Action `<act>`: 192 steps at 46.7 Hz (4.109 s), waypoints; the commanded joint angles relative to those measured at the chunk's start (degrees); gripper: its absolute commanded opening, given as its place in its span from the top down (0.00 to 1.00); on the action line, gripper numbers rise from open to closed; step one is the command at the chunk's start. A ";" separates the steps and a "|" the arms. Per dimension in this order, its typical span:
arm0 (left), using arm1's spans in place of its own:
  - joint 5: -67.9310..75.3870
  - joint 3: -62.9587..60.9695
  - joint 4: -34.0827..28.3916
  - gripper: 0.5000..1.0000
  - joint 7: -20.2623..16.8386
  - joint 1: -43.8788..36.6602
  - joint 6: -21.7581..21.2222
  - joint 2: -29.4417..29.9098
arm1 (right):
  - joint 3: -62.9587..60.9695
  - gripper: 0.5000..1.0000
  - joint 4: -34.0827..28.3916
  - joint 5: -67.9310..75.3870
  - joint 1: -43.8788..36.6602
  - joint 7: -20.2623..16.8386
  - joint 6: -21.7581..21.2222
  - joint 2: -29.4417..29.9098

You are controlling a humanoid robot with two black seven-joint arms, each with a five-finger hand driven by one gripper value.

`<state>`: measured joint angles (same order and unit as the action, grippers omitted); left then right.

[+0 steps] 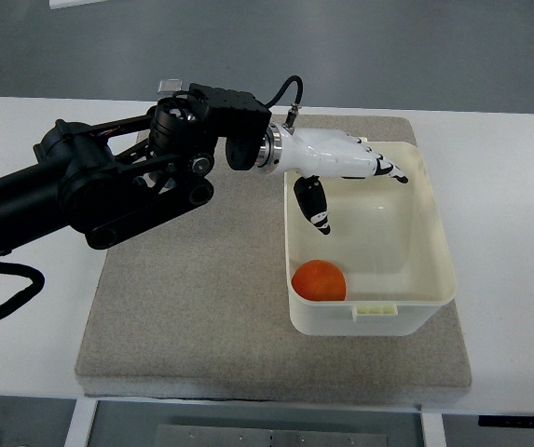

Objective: Put orange in box with left hand

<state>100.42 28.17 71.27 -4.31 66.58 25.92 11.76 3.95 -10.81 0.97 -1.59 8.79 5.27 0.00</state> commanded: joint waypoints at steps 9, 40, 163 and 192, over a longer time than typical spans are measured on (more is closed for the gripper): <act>-17.09 6.80 -0.16 0.00 0.09 -0.13 -0.08 6.34 | 0.00 0.14 0.00 0.00 0.00 0.00 0.00 0.00; -44.51 19.81 -14.22 0.01 0.09 -13.93 -8.33 12.94 | 0.00 0.14 0.00 0.00 0.00 0.00 0.00 0.00; -102.88 19.64 -36.64 0.01 11.25 -17.45 2.03 10.03 | -0.26 0.14 0.00 0.09 0.00 0.00 -0.17 0.00; -102.71 19.55 -36.55 0.01 11.25 -17.53 2.82 9.86 | -0.09 0.14 -0.26 -0.09 0.00 0.26 0.18 0.00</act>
<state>-2.37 47.75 34.63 6.94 49.04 28.74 21.81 3.96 -11.08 0.87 -1.58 9.04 5.40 0.00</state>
